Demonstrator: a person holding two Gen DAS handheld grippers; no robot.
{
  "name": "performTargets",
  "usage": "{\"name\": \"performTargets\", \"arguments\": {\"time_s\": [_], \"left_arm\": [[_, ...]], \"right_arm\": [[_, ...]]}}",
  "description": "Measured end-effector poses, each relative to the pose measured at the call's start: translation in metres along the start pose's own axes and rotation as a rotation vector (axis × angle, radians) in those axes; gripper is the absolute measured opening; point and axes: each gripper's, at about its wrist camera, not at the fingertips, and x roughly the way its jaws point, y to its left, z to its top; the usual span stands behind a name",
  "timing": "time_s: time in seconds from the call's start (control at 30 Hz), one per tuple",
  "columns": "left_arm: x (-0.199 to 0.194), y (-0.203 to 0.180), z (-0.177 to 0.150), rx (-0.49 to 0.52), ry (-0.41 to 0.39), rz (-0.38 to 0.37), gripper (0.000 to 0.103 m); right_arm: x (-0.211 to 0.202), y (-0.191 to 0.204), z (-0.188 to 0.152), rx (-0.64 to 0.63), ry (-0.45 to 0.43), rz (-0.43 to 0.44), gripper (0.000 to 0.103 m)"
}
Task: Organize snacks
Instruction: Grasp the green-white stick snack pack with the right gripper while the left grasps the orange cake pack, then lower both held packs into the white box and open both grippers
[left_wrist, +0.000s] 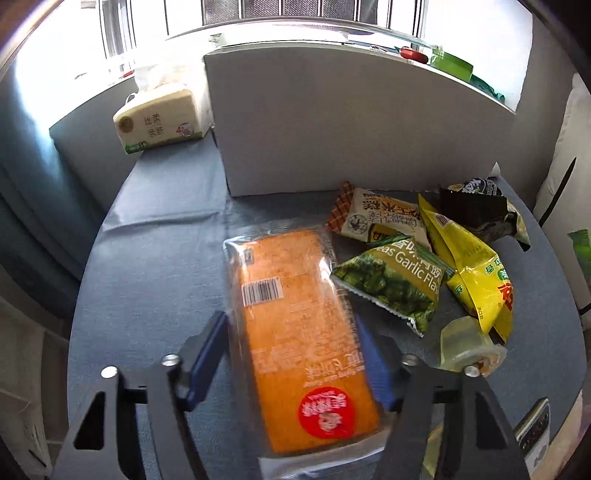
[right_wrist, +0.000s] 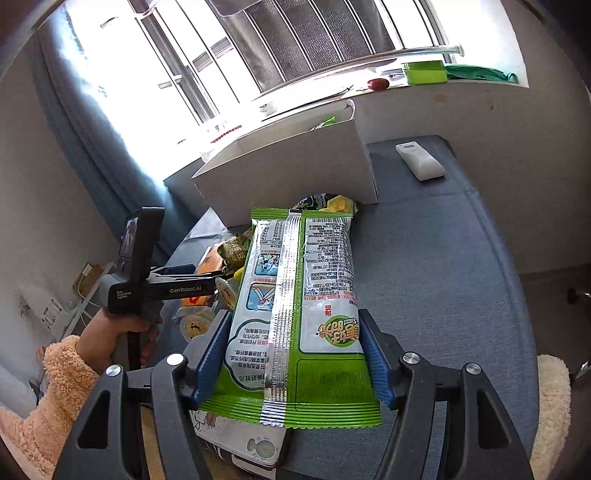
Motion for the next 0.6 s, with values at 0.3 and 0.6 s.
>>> {"name": "performTargets", "arguments": {"time_s": [0.3, 0.6], "left_arm": [[-0.059, 0.03, -0.033, -0.085, -0.127, -0.058, 0.058], [-0.127, 0.02, 0.037, -0.055, -0.39, -0.199, 0.058]], "right_arm": [[0.011, 0.002, 0.003, 0.009, 0.014, 0.027, 0.071], [0.012, 0.026, 0.065, -0.047, -0.091, 0.061, 0.071]]}}
